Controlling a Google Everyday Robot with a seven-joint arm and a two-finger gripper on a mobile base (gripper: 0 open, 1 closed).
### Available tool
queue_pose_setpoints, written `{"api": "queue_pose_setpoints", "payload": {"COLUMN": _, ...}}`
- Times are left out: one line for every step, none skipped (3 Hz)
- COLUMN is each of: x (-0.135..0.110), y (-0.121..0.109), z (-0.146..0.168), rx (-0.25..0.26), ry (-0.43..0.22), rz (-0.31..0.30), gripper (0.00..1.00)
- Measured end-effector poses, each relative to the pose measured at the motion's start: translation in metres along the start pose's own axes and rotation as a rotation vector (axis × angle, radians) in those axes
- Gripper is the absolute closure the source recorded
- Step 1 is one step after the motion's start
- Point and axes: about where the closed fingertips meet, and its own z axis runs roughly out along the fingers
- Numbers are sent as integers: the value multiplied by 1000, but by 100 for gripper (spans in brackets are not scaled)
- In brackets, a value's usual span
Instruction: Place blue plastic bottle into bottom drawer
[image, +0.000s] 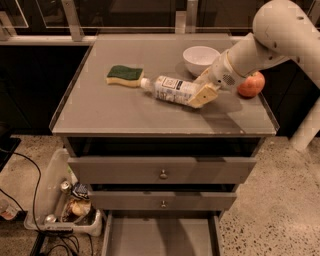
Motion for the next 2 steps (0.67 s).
{"api": "queue_pose_setpoints", "payload": {"x": 6, "y": 36, "z": -21, "rx": -29, "ry": -39, "rz": -54, "gripper": 100}}
{"api": "queue_pose_setpoints", "payload": {"x": 16, "y": 76, "z": -50, "rx": -51, "ry": -85, "rz": -94, "gripper": 100}}
